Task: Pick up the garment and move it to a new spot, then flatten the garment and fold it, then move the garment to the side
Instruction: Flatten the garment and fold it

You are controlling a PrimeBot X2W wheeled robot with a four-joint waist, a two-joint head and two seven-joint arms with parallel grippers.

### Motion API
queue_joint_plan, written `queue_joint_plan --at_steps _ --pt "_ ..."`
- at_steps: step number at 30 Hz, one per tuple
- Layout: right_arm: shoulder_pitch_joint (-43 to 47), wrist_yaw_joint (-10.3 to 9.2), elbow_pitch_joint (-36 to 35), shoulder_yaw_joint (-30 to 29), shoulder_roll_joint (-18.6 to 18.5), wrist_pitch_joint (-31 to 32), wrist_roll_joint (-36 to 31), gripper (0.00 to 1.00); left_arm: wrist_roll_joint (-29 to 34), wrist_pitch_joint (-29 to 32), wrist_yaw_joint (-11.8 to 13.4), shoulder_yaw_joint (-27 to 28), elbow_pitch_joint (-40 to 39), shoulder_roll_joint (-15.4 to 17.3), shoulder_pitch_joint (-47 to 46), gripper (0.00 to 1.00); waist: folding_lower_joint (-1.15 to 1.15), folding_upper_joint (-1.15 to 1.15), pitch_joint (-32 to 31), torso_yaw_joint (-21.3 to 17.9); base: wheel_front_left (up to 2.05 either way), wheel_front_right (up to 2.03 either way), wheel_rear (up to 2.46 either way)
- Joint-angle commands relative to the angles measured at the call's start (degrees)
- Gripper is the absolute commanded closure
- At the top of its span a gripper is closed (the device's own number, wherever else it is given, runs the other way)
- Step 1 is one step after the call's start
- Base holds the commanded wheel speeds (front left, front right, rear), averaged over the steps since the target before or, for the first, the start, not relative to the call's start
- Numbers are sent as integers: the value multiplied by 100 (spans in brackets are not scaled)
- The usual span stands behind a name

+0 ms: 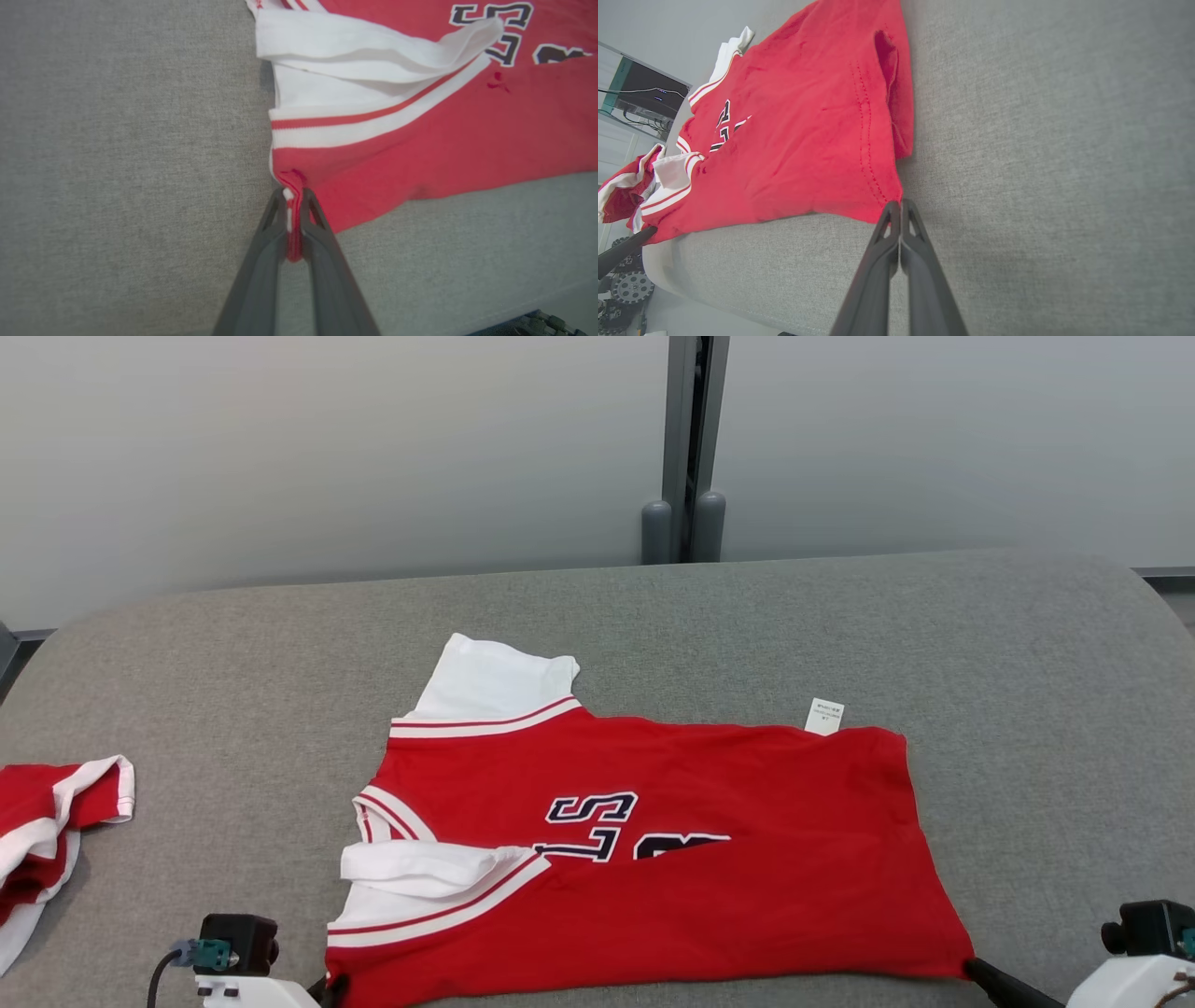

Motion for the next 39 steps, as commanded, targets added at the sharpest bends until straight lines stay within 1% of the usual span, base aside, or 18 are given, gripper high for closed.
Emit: queue_joint_plan --at_steps 1,7,12,19,28,29,30,31,32,33,39 --pt "156 2 -94 -92 -34 -25 3 100 -34 13 82 57 -78 97 80 100 0 0 4 -37 0 0 0" --pt "562 2 -342 -414 8 80 -175 100 -127 151 280 100 -444 372 325 100 0 0 73 -176 0 0 0" --pt "676 2 -471 -695 114 266 -410 100 -184 301 375 64 -688 496 493 100 0 0 105 -244 0 0 0" --pt "805 2 -635 -1146 330 552 -827 100 -252 424 573 90 -1069 700 712 100 0 0 117 -219 0 0 0" --pt "1162 2 -909 -1808 649 1076 -1297 100 -256 457 705 81 -1224 687 735 100 0 0 79 -151 0 0 0" --pt "1204 3 -953 -1894 691 1139 -1352 100 -246 459 710 71 -1226 678 718 93 0 0 86 -150 0 0 0" --pt "1232 2 -998 -1965 739 1198 -1417 100 -248 485 707 57 -1229 669 706 67 0 0 93 -151 0 0 0" --pt "1248 3 -1046 -2044 793 1257 -1484 88 -253 485 708 51 -1232 664 697 41 0 0 101 -153 0 0 0" --pt "1263 3 -1091 -2123 846 1309 -1549 38 -256 495 712 53 -1237 664 687 8 0 0 112 -155 0 0 0" --pt "1298 3 -1145 -2194 894 1368 -1611 0 -254 499 715 47 -1237 666 679 0 0 0 123 -155 0 0 0" --pt "1459 2 -1519 -2691 1165 1760 -1942 0 -235 468 753 116 -1302 724 616 0 0 0 155 -151 0 0 0"
